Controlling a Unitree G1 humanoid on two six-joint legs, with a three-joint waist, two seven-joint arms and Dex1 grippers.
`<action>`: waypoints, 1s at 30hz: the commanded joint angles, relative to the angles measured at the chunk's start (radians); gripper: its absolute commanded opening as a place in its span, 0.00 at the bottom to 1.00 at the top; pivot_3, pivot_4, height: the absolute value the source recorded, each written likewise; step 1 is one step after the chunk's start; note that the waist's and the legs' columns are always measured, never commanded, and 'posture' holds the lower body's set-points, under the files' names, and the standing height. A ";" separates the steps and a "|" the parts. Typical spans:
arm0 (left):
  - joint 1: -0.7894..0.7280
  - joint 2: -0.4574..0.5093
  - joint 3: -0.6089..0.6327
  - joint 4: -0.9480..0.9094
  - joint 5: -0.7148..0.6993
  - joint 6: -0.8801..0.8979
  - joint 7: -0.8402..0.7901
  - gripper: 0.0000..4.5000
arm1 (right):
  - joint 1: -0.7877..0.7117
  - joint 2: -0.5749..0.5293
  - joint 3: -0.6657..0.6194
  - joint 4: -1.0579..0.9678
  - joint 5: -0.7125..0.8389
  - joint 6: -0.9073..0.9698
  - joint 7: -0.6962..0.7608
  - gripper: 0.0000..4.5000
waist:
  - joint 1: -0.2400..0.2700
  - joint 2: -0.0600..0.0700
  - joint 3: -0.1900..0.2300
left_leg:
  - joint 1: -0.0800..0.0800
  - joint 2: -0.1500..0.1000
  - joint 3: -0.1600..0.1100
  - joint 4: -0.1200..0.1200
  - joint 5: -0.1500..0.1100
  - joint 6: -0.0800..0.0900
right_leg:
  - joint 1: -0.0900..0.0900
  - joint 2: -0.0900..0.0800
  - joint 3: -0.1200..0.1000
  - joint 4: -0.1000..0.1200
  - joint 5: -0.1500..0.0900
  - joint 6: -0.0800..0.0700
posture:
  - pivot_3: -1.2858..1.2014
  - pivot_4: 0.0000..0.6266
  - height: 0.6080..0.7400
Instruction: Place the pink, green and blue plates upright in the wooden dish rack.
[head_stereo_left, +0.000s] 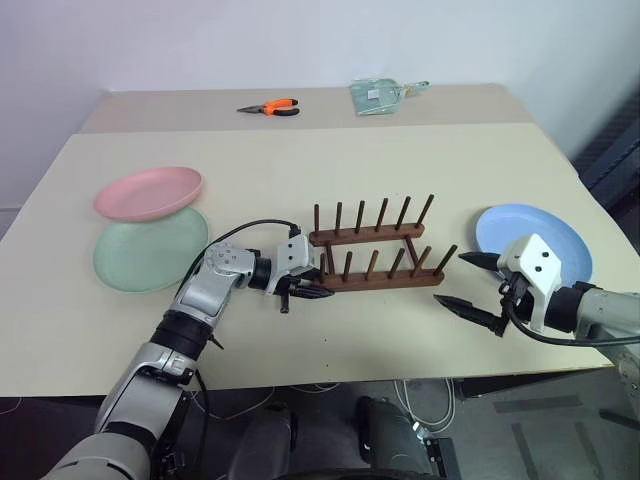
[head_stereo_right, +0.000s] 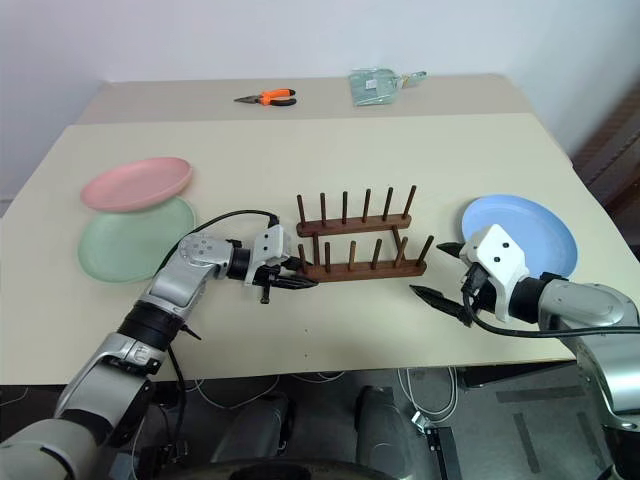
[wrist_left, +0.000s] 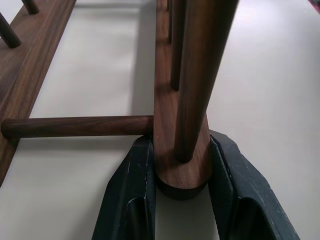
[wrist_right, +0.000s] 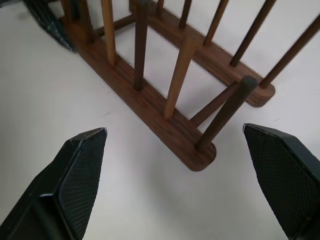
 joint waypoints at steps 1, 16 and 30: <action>-0.014 -0.007 0.013 -0.038 -0.003 0.035 0.050 0.18 | 0.010 -0.031 -0.020 -0.007 -0.010 -0.008 0.013 1.00 | -0.001 0.000 0.000 | 0.000 0.000 0.000 0.000 0.000 0.000 | 0.000 0.000 0.000 0.000 0.000 0.001 | 0.52 0.24 1.00; 0.260 0.201 0.119 -0.472 -0.139 0.341 0.107 0.29 | 0.002 -0.027 0.115 -0.047 -0.070 0.036 -0.041 0.00 | -0.008 0.000 0.000 | 0.000 0.003 0.000 -0.002 0.000 0.000 | -0.001 0.001 0.000 0.000 -0.002 -0.002 | 0.52 0.24 1.00; 0.184 -0.102 -0.041 -0.385 0.071 0.458 0.596 0.20 | -0.242 0.133 0.373 0.341 -0.378 -0.193 -0.208 0.00 | -0.005 -0.001 -0.001 | 0.002 0.001 0.000 0.000 0.000 0.000 | 0.002 0.000 0.000 0.001 -0.002 -0.002 | 0.52 0.24 1.00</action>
